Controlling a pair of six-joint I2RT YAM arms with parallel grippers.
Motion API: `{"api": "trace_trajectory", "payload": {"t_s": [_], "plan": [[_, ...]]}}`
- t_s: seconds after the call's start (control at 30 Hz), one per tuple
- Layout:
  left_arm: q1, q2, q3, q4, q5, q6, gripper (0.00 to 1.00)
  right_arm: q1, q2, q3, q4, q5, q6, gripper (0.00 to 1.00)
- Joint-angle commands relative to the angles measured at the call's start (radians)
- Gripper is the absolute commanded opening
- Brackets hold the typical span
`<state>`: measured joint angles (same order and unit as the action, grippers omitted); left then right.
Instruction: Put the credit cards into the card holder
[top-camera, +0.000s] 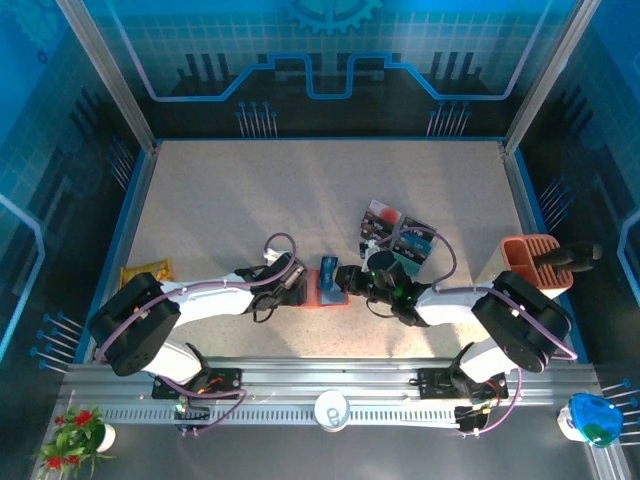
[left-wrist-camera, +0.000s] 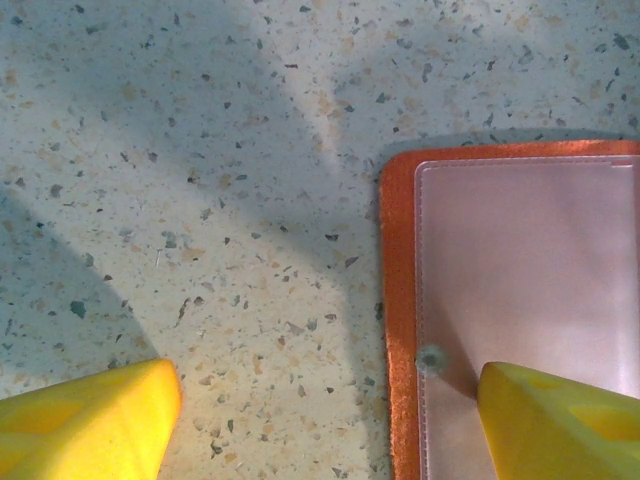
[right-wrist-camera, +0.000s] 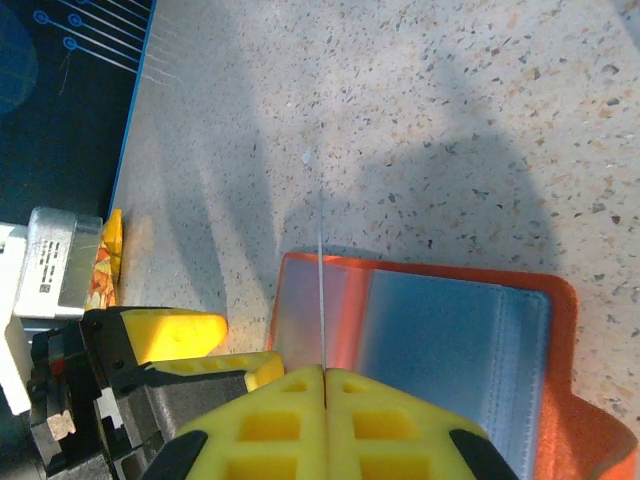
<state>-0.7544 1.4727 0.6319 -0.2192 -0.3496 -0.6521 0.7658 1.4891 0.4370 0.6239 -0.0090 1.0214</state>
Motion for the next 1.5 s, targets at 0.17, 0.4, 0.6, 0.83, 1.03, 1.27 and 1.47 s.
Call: {"api": "trace_trajectory", "payload": {"t_s": [0.17,0.4,0.6,0.83,1.03,1.27,1.47], "plan": [[0.005,0.009,-0.034,-0.001,0.000,-0.008,0.80,0.020,0.073,-0.031,0.115,-0.006,0.044,0.00],[0.005,0.010,-0.039,0.009,0.004,-0.007,0.80,0.029,0.114,-0.041,0.159,-0.018,0.068,0.00],[0.005,0.008,-0.044,0.010,0.003,-0.006,0.80,0.039,0.150,-0.042,0.195,-0.024,0.091,0.00],[0.005,0.003,-0.047,0.011,0.002,-0.006,0.80,0.047,0.169,-0.054,0.218,-0.019,0.109,0.00],[0.004,0.003,-0.047,0.013,0.002,-0.004,0.80,0.047,0.146,-0.056,0.163,-0.018,0.120,0.00],[0.005,0.006,-0.049,0.015,0.001,-0.003,0.80,0.045,0.140,-0.022,0.062,-0.044,0.112,0.00],[0.005,0.009,-0.052,0.020,-0.001,-0.003,0.80,0.045,0.138,-0.001,0.016,-0.060,0.105,0.00]]}}
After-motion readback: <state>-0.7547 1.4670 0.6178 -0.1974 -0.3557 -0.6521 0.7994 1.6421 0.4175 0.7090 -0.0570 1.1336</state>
